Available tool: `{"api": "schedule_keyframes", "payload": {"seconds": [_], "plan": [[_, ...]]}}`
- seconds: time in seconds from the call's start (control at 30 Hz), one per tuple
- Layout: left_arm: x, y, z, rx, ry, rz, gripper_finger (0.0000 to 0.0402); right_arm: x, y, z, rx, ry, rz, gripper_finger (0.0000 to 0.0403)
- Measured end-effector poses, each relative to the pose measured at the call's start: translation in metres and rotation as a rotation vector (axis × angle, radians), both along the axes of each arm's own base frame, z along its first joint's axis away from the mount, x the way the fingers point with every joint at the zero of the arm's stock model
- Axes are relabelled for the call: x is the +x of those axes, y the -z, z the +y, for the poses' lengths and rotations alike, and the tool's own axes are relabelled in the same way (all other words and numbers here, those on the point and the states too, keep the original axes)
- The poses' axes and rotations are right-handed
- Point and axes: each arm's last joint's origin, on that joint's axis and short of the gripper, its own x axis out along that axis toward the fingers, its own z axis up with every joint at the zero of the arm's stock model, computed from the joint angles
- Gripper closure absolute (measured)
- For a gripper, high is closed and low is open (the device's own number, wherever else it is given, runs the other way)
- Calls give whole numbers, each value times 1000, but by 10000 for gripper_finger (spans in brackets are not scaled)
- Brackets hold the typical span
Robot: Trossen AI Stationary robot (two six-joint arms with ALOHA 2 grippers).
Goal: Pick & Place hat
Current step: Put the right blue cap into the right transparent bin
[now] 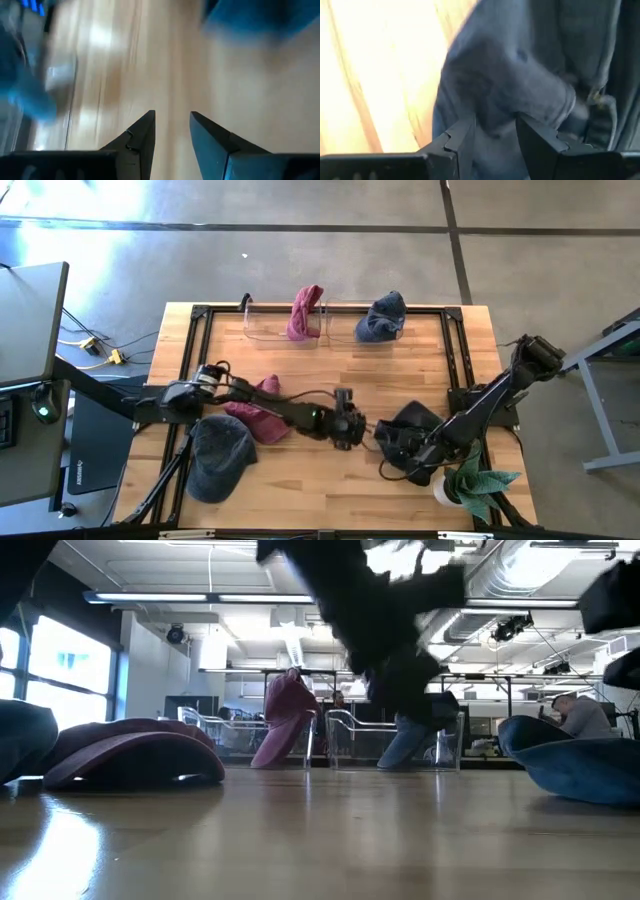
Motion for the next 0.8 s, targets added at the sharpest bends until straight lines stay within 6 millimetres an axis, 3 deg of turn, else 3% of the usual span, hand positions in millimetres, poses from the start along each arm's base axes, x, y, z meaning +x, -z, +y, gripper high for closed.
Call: {"api": "schedule_keyframes", "payload": {"seconds": [0.13, 0.27, 0.43, 0.63, 0.8], "plan": [[-8, -6, -23, -50, 102, 15, 285, 5, -3, -5, -73, 39, -66, 265], [-1, -11, -29, -220, 231, -74, 285, 15, 4, -22, -127, 92, -111, 267], [5, 3, -36, -252, 340, -81, 285, 32, 11, -46, -223, 162, -247, 284], [2, 0, -43, -185, 274, -96, 285, 48, 2, -40, -91, -72, -306, 313], [4, -2, -43, -196, 286, -113, 285, 43, -18, -34, -154, -9, -289, 345]]}}
